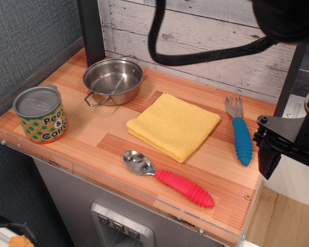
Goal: Move the yellow cloth so that it is to the left of the blue fork and against the brick wall.
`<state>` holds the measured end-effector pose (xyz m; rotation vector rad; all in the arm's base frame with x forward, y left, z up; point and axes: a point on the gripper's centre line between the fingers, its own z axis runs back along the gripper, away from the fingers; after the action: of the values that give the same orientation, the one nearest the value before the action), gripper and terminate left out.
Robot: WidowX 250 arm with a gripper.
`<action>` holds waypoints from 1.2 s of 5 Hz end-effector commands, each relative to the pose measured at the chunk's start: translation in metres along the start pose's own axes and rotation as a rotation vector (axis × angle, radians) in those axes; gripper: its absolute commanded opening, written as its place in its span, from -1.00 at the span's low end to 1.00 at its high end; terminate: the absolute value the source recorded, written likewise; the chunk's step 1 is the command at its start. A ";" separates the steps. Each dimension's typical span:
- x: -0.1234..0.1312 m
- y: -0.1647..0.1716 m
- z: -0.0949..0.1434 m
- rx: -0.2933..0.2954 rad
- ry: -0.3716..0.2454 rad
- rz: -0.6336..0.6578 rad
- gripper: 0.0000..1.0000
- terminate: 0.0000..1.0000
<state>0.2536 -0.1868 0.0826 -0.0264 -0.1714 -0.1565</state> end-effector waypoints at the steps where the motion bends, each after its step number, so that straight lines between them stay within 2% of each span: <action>1: 0.000 0.000 0.000 0.000 0.000 0.000 1.00 -1.00; 3: -0.006 0.015 0.003 -0.013 -0.009 0.068 1.00 -1.00; 5: -0.001 0.064 -0.004 -0.016 0.008 0.188 1.00 -1.00; 6: 0.002 0.092 -0.004 -0.013 -0.002 0.246 1.00 -1.00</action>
<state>0.2697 -0.0940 0.0639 -0.0396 -0.1214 0.0952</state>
